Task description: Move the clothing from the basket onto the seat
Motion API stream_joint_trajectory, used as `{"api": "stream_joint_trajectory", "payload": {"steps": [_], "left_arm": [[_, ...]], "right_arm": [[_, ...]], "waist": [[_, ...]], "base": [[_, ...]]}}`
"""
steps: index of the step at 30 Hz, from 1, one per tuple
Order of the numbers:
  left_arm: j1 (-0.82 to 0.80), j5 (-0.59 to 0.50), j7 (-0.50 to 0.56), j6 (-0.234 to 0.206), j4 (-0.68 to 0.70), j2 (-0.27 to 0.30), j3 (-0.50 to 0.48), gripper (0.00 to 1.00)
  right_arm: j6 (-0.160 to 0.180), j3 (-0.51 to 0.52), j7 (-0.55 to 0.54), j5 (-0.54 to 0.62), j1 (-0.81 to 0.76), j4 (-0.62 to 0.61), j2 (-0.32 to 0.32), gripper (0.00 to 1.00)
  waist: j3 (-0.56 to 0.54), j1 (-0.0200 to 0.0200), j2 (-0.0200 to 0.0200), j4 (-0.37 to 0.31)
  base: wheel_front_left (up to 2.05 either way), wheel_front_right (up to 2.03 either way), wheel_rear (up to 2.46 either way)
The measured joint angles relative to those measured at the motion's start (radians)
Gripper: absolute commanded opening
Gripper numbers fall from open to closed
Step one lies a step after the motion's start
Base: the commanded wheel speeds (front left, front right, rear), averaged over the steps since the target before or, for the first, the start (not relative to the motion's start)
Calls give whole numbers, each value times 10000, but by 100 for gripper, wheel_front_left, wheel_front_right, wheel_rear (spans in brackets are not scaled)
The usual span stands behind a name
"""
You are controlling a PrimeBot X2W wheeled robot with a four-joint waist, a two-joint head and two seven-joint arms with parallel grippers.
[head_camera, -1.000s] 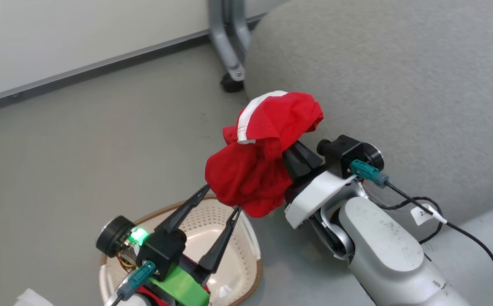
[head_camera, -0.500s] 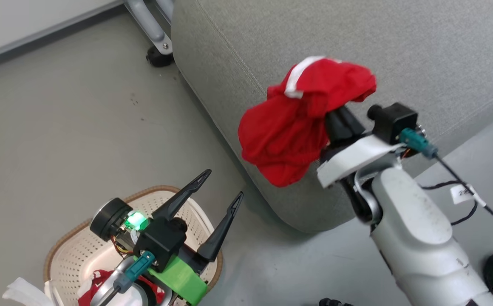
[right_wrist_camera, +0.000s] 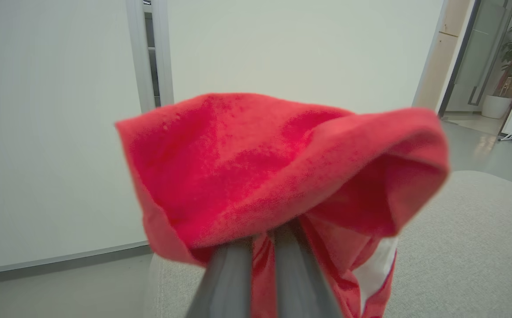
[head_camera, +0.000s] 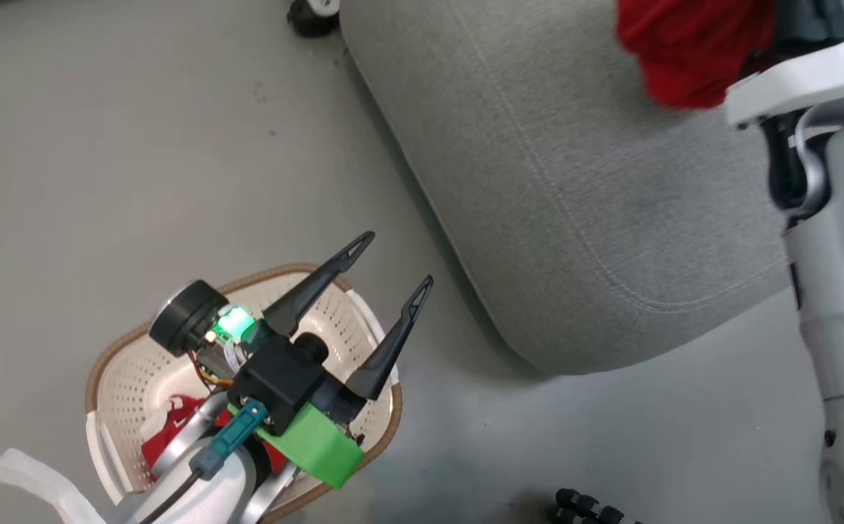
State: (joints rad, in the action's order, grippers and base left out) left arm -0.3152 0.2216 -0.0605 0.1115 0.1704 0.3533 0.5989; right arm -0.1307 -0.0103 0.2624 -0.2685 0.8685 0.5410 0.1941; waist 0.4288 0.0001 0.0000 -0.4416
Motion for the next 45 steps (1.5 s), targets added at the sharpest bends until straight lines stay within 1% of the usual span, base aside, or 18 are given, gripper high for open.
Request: {"api": "stream_joint_trajectory", "payload": {"steps": [6, 12, 13, 14, 15, 19, 24, 28, 32, 35, 39, 45], "left_arm": [[-611, -134, -90, 38, 94, 46, 96, 100], [-969, -205, -205, 71, -92, 71, 207, 100], [-997, -205, -217, 73, -132, 69, 230, 100], [-1026, -205, -247, 77, -159, 71, 242, 100], [-1061, -203, -291, 77, -190, 69, 251, 100], [-1083, -178, -389, 86, -380, 63, 311, 100], [-1083, -67, -552, 65, -575, 67, 320, 100], [-1050, -23, -752, -100, -784, 42, 265, 100], [-892, 56, -1057, -274, -1037, -107, 265, 100], [-635, 213, -1306, -502, -1250, -247, 157, 100], [-363, 355, -1593, -788, -1534, -468, 19, 100], [-4, 658, -1883, -953, -1933, -715, -171, 100]], "right_arm": [[0, 949, 4, 92, 622, 838, 410, 0], [0, 1778, 2, 297, 619, 1985, 424, 0], [0, 1883, 2, 339, 577, 2142, 408, 21], [0, 1971, 2, 412, 554, 2236, 397, 64], [0, 2080, 2, 479, 512, 2288, 368, 100], [0, 2518, 2, 731, 51, 2247, 123, 100], [0, 2780, 2, 886, -751, 1810, -211, 100], [0, 2834, 2, 986, -1688, 1053, -495, 100], [0, 2790, 2, 1262, -2844, -54, -802, 100], [0, 2606, 4, 1421, -3697, -934, -1122, 100], [0, 2010, 4, 1574, -4787, -2144, -1289, 100], [0, 945, 4, 1626, -6171, -3536, -1438, 100]], "waist": [[816, 0, 0, 517], [1550, 1, 0, 970], [1653, 1, 0, 1044], [1730, 1, 0, 1104], [1811, 1, 0, 1175], [1992, 1, 0, 1391], [1828, 1, 0, 1437], [1527, 1, 0, 1443], [1130, 0, 0, 1526], [769, 0, 0, 1625], [234, -1, 0, 1822], [-509, -1, 0, 2297]], "base": [[0, 0, 0], [0, 0, 0], [0, 0, 0], [0, 0, 0], [0, 0, 0], [0, 0, 0], [0, 0, 0], [0, 0, 0], [0, 0, 0], [0, 0, 0], [0, 0, 0], [0, 0, 0]]}}
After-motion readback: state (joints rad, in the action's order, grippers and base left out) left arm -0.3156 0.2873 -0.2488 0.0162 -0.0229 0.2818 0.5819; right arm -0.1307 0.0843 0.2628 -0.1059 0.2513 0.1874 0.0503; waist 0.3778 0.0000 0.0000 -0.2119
